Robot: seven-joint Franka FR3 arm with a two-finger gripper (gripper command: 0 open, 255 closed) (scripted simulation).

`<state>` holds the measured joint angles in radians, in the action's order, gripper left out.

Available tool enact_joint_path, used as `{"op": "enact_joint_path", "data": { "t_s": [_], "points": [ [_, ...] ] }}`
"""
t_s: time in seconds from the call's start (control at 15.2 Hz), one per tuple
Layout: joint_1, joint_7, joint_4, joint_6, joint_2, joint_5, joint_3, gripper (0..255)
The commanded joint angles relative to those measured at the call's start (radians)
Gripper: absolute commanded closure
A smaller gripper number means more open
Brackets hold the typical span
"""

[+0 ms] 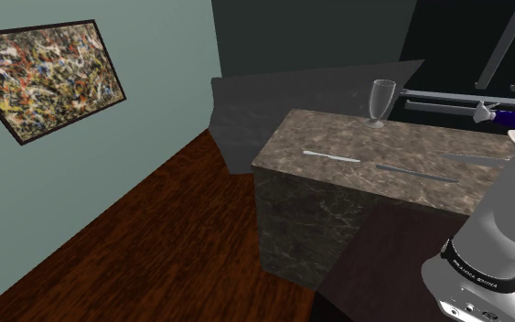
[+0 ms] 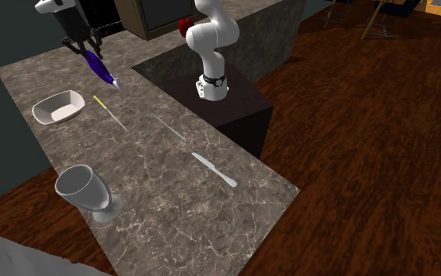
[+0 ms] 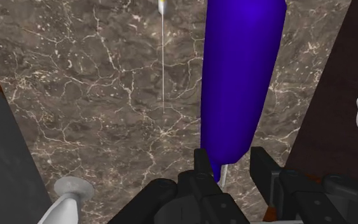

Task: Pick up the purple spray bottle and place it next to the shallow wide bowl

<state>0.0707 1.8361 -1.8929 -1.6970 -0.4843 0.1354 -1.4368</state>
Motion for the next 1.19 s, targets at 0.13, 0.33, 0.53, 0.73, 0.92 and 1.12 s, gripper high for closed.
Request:
{"op": "enact_joint_path", "data": {
  "t_s": [0.13, 0.33, 0.53, 0.73, 0.92, 1.12],
  "points": [
    [-0.086, 0.071, 0.078, 0.028, -0.03, 0.045, -0.152, 255],
    [-0.144, 0.111, 0.144, 0.055, -0.071, 0.09, -0.245, 255],
    [-0.202, 0.148, 0.224, 0.087, -0.123, 0.138, -0.328, 255],
    [-0.26, 0.186, 0.318, 0.125, -0.18, 0.186, -0.403, 255],
    [-0.32, 0.228, 0.429, 0.169, -0.242, 0.234, -0.471, 255],
    [-0.386, 0.274, 0.562, 0.221, -0.31, 0.281, -0.534, 255]
  ]
}}
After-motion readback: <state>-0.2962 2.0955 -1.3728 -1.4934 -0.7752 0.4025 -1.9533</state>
